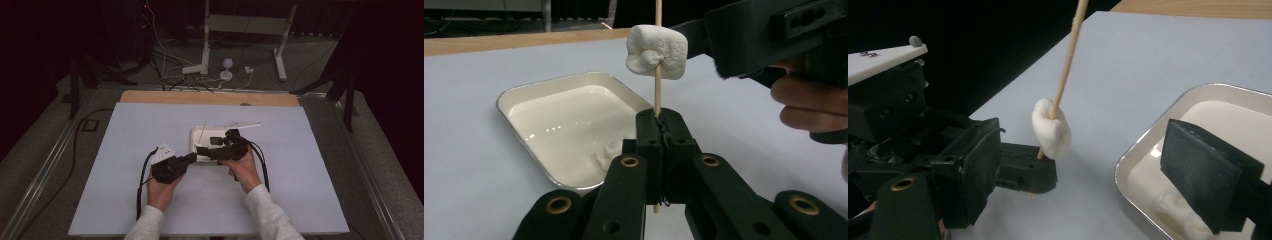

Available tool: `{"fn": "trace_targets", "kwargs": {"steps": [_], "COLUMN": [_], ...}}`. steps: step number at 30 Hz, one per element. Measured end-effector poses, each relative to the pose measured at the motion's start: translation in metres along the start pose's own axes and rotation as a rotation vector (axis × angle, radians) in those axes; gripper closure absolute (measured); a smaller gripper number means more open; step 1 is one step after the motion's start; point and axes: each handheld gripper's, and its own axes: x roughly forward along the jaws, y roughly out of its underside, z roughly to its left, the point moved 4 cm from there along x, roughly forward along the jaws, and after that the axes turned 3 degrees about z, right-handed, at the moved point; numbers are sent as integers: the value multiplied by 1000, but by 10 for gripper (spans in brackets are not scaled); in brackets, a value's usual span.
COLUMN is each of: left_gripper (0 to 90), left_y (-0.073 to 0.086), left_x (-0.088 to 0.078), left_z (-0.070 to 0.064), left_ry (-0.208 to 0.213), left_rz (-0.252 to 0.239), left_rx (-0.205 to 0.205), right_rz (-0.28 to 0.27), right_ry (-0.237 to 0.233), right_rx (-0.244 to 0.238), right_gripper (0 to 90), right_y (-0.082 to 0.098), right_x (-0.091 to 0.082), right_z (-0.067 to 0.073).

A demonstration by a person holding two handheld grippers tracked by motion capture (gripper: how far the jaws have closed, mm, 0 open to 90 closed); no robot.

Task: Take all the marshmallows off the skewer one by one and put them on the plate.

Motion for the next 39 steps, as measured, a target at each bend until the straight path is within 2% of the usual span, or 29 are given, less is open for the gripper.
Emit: {"fn": "trace_targets", "kwargs": {"steps": [2,3,4,7,8,9,10,13,16,23,29,32,34,35,36,37,39], "left_gripper": [898,898,898,898,898,898,898,900,900,900,900,900,900,900,900,900,900], "left_y": [-1,-1,-2,-3,-4,-4,-4,-3,-3,1,1,1,3,4,4,3,3], "left_x": [0,0,0,-1,-1,-1,-1,-1,-1,0,-2,-1,-1,-1,-1,-1,1], "left_z": [-1,-3,-4,-6,-6,-6,-7,-6,-6,-5,-6,-6,-6,-6,-6,-7,-8], "left_ry": [12,19,25,44,48,50,53,49,43,43,34,37,24,28,35,29,30], "left_rz": [-4,-9,-11,-22,-26,-28,-29,-29,-28,-27,-26,-24,-2,-4,-10,-5,-5], "left_rx": [5,8,15,22,22,23,24,29,40,53,65,70,84,84,76,85,94], "right_rz": [3,7,7,12,17,31,31,26,19,10,-20,-25,-41,-70,-71,-71,-62], "right_ry": [-7,-31,-31,-96,-104,-111,-111,-139,-136,-74,-63,-51,-48,-45,-50,-50,-25], "right_rx": [0,11,11,29,29,34,34,61,66,28,33,20,30,45,61,61,29], "right_gripper": [182,245,245,418,469,557,557,749,780,802,806,806,810,811,810,810,809], "right_y": [0,0,0,0,1,2,2,2,1,-2,-8,-11,-13,-16,-20,-20,-23], "right_x": [2,3,3,5,6,7,7,6,5,1,-5,-7,-10,-14,-19,-19,-22], "right_z": [2,3,3,5,6,6,6,6,7,8,8,9,8,6,2,2,3]}}
